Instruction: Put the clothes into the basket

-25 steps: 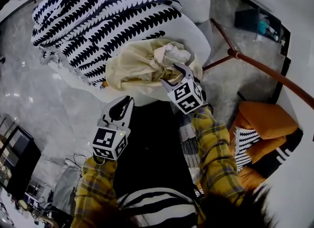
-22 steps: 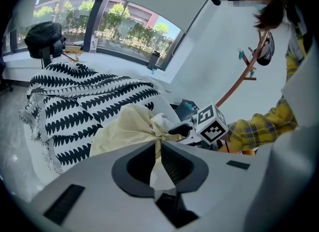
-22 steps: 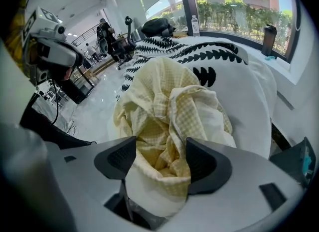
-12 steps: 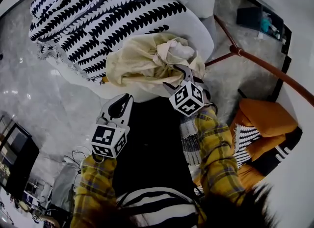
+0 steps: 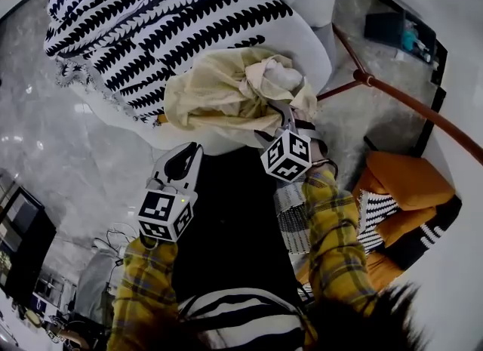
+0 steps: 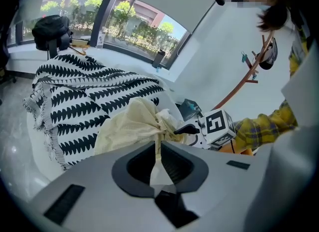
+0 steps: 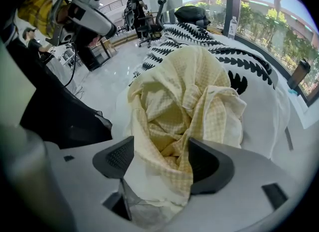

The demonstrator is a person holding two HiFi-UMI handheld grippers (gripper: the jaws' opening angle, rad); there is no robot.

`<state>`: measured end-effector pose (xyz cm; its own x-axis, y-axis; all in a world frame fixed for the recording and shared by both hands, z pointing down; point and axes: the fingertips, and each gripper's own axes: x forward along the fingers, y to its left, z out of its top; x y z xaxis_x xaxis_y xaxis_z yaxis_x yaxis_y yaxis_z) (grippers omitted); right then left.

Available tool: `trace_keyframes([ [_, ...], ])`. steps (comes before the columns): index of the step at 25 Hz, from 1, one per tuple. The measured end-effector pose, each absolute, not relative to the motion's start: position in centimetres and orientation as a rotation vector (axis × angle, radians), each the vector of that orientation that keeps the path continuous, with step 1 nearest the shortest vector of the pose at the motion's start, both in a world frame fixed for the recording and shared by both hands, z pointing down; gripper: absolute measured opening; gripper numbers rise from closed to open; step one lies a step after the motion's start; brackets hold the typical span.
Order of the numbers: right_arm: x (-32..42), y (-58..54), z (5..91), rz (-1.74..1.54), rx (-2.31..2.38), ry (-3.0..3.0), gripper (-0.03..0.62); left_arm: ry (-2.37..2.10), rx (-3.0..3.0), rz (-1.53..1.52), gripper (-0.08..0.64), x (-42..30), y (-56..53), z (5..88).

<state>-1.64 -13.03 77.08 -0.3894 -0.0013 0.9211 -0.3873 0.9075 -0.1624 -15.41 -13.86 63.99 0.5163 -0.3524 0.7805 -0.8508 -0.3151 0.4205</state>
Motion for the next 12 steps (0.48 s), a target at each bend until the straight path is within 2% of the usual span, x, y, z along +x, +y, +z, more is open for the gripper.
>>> trace_keyframes([
  [12,-2.2,-15.8,81.8,0.308,0.504,-1.825,0.336,-0.983,1.863,0.713,0.046,-17.1,-12.9,66.1],
])
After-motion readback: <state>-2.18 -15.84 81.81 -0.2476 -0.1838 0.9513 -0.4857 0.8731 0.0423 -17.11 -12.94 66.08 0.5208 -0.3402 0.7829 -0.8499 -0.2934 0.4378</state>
